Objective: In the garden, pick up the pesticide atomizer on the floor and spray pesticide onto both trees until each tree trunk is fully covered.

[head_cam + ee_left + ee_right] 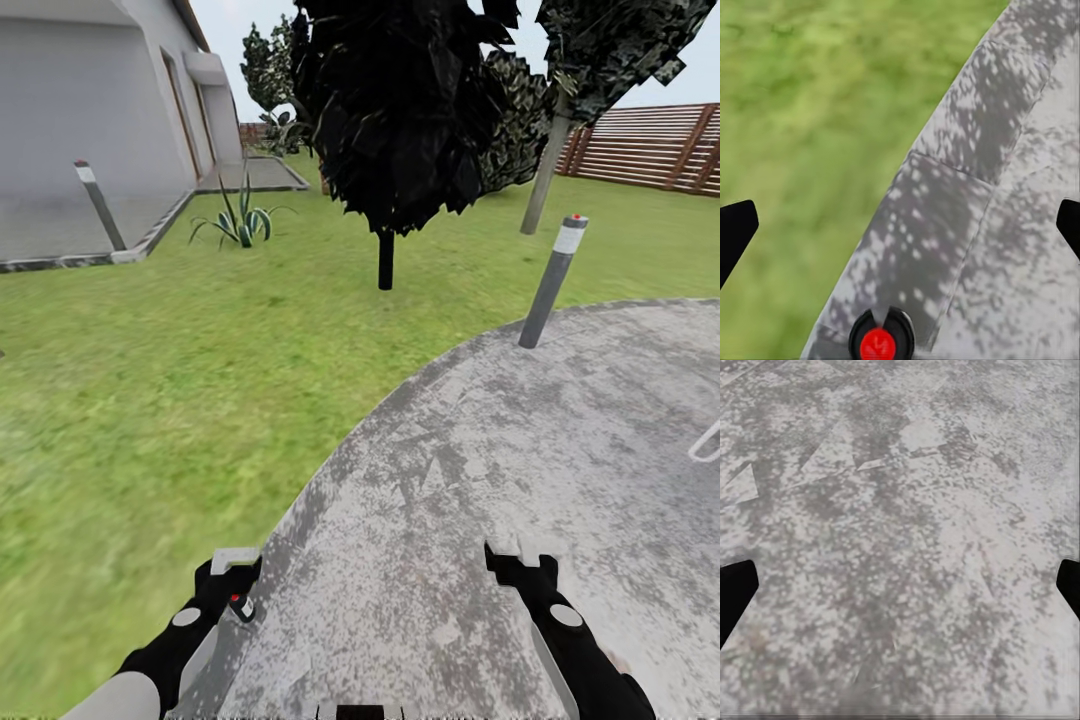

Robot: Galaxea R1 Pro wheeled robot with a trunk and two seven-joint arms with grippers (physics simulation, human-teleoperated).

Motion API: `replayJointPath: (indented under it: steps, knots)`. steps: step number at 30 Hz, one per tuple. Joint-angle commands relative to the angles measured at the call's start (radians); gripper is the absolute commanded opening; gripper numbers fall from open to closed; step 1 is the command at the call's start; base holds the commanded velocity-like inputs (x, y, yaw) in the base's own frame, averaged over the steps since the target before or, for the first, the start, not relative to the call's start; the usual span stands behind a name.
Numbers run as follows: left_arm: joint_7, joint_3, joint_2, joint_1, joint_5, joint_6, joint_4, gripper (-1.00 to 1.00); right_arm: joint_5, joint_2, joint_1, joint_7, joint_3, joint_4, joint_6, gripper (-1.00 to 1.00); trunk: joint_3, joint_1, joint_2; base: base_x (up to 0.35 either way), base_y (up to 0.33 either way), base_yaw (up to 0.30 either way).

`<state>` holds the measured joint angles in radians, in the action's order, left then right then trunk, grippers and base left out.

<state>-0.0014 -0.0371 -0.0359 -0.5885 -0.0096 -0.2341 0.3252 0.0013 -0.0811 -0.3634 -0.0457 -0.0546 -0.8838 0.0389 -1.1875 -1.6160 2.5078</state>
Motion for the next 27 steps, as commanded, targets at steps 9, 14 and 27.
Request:
replayJointPath:
  steps: [9,14,27]
  knots:
    - [0.003,-0.006,-0.002,0.001,-0.001,-0.034,-0.011,1.0,0.0,0.0,0.0,-0.003,0.001,0.0,0.005,1.0,-0.041,-0.004,0.002,0.0,0.0,-0.002]
    - [0.003,-0.006,-0.002,0.001,-0.001,-0.037,-0.011,1.0,0.0,0.0,0.0,-0.003,0.001,0.0,0.005,1.0,-0.068,-0.006,0.004,0.0,0.0,0.0]
    - [0.004,-0.009,-0.002,0.001,0.0,-0.039,-0.011,1.0,0.0,0.0,0.0,-0.003,0.001,0.002,0.004,1.0,-0.139,-0.012,0.007,0.0,0.0,0.0]
